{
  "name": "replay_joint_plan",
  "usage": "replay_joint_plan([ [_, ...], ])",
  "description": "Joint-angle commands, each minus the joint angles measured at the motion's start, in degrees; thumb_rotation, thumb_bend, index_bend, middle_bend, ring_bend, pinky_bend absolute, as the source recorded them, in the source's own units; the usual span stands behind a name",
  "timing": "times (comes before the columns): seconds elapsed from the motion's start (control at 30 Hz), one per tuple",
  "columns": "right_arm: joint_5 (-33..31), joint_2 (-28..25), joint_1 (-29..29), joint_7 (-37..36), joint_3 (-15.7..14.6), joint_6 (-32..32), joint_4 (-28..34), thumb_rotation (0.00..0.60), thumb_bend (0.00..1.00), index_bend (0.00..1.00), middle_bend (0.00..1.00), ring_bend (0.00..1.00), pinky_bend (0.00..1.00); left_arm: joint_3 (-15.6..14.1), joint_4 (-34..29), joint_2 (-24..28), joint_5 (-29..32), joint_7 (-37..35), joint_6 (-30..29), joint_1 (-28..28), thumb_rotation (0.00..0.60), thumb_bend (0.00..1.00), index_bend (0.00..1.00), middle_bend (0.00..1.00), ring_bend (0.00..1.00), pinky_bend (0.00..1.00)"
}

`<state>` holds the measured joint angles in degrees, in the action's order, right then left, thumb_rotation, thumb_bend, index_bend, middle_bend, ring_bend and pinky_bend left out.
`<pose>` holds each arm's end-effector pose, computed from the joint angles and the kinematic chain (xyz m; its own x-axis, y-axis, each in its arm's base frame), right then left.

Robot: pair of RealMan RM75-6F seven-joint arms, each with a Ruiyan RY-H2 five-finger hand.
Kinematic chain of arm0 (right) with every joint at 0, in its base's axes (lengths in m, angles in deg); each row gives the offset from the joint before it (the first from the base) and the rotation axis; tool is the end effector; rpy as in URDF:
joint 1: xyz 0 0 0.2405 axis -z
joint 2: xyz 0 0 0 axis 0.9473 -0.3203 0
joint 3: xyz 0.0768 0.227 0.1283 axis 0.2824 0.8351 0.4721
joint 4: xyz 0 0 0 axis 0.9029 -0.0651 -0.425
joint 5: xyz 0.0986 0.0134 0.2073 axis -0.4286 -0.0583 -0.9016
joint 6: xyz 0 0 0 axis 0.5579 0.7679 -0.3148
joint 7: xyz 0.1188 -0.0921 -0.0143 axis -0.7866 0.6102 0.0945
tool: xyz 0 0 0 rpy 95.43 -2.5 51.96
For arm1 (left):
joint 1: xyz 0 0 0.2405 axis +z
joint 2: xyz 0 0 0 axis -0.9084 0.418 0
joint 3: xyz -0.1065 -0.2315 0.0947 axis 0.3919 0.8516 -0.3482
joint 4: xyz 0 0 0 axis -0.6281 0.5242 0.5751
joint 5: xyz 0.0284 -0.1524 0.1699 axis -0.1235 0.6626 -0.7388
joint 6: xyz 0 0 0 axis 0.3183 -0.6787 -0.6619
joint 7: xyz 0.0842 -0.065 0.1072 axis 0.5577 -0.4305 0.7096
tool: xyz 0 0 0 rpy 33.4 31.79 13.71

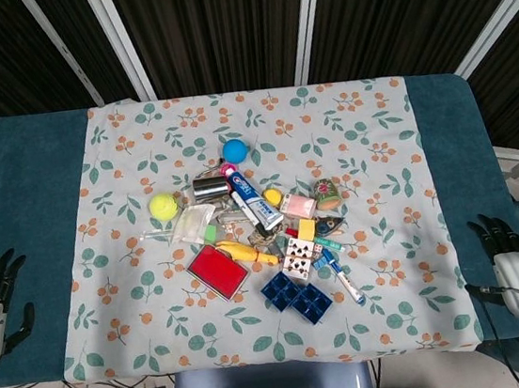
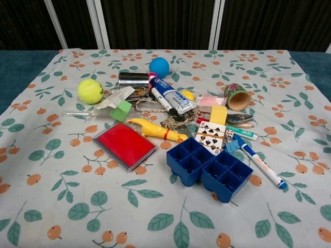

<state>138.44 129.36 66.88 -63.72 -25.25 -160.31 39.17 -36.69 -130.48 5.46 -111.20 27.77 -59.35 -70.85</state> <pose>-0.3318 -0.1907 0.1243 0.4176 -0.0390 0.9078 -0.9080 0.0176 0.4185 -0.3236 0.1878 0.1471 0.4092 -0.0231 0.9122 0.9069 -0.0997 -0.4093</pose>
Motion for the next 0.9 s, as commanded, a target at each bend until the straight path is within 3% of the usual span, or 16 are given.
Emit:
replay_joint_plan([
  [0.03, -1.3, -2.7, -4.1, -1.7, 2.1, 5.6, 4.4, 0.6, 0.16, 0.12, 0.11, 0.09, 0.23, 0.0, 0.0, -0.1, 0.0, -0.1, 0.2, -0.1, 0.6, 0.51, 0.01, 0.0, 0.04, 0.12],
  [0.2, -7.0, -7.3, -12.4, -2.0, 6.8, 17.7, 11.5, 0.6, 0.16, 0.13, 0.15, 0.09, 0.23, 0.1, 0.1, -0.3, 0.0, -0.2, 0.2, -0.1, 0.6, 0.51, 0.0, 0.0, 0.04, 0.12],
  [0.37, -16.8, -8.5, -22.3, 4.7, 11.1, 29.6, 14.3, 0.6, 0.16, 0.13, 0.17, 0.09, 0.23, 0.3, 0.0, -0.4, 0.4, -0.4, -0.2, 0.1, 0.6, 0.51, 0.0, 0.0, 0.04, 0.12],
  [0.63, -34.5, -1.2, -35.5, 16.1, 13.1, 36.5, 10.0, 0.6, 0.19, 0.14, 0.22, 0.09, 0.23, 0.5, 0.0, -0.5, 1.1, -0.6, 0.2, 0.1, 0.6, 0.51, 0.0, 0.0, 0.04, 0.12],
  [0.9, -48.4, 8.0, -45.4, 25.2, 11.5, 34.9, 3.9, 0.6, 0.2, 0.19, 0.23, 0.1, 0.23, 0.9, 0.0, -0.3, 1.8, -1.4, 0.5, 0.0, 0.6, 0.51, 0.0, 0.0, 0.04, 0.12],
])
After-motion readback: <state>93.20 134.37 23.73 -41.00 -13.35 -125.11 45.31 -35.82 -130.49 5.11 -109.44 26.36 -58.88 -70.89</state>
